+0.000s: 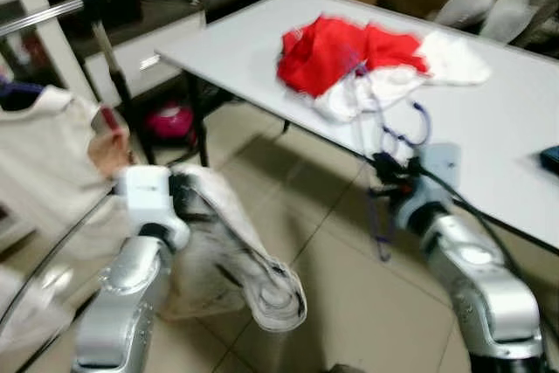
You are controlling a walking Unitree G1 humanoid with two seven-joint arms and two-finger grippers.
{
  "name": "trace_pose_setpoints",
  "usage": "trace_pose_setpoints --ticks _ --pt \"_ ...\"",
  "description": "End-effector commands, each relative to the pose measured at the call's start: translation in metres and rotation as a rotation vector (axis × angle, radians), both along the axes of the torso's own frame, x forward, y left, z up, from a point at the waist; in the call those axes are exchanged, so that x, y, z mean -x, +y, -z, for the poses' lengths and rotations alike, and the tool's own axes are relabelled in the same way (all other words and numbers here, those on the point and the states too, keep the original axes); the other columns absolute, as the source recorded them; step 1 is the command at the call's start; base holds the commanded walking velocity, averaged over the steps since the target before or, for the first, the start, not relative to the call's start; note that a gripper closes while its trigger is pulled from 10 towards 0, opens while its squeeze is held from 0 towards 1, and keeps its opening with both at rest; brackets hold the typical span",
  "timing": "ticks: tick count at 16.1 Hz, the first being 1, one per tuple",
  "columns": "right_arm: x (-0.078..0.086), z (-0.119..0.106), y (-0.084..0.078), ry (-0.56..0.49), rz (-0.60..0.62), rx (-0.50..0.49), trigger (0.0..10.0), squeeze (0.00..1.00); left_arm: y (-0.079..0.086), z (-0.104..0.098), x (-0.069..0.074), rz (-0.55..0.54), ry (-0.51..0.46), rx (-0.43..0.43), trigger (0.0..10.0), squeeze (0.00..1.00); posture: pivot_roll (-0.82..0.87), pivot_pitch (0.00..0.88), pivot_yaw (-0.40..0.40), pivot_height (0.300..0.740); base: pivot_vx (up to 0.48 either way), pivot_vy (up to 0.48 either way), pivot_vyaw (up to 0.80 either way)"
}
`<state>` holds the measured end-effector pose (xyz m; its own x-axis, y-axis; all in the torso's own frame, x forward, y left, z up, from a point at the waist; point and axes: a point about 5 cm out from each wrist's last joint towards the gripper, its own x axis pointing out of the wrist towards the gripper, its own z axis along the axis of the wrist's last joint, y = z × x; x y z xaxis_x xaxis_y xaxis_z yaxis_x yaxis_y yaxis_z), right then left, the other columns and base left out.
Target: Hang hanger
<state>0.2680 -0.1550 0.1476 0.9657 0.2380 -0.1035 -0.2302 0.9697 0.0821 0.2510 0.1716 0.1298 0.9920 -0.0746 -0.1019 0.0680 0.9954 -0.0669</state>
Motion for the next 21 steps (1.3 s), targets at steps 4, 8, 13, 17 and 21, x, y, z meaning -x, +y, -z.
trace_pose_setpoints --ticks 4,8,13,17,21 --pt "0.001 -0.001 0.002 -0.001 0.008 0.010 10.0 0.00 0.013 -0.024 0.000 -0.056 -0.097 0.031 10.0 0.00 -0.04 0.013 0.038 0.740 0.000 0.000 -0.80" --pt "0.001 -0.003 0.000 0.006 -0.008 0.038 10.0 0.00 0.014 -0.024 -0.001 -0.071 -0.105 0.031 10.0 0.00 -0.06 0.004 0.038 0.740 0.000 0.000 -0.80" --pt "-0.002 -0.007 0.010 0.020 -0.073 0.002 10.0 0.00 0.024 -0.033 -0.003 -0.099 -0.153 -0.013 10.0 0.00 -0.05 0.000 0.029 0.740 0.000 0.000 -0.64" --pt "-0.001 -0.010 0.018 -0.008 -0.119 -0.022 10.0 0.00 0.029 -0.040 -0.005 -0.096 -0.164 -0.033 10.0 0.00 -0.06 0.000 0.034 0.740 0.066 0.000 0.00" --pt "-0.001 -0.008 0.022 -0.013 -0.171 0.018 10.0 0.00 0.034 -0.042 -0.007 -0.097 -0.164 -0.049 10.0 0.00 -0.05 0.000 0.039 0.740 0.290 0.000 0.00"
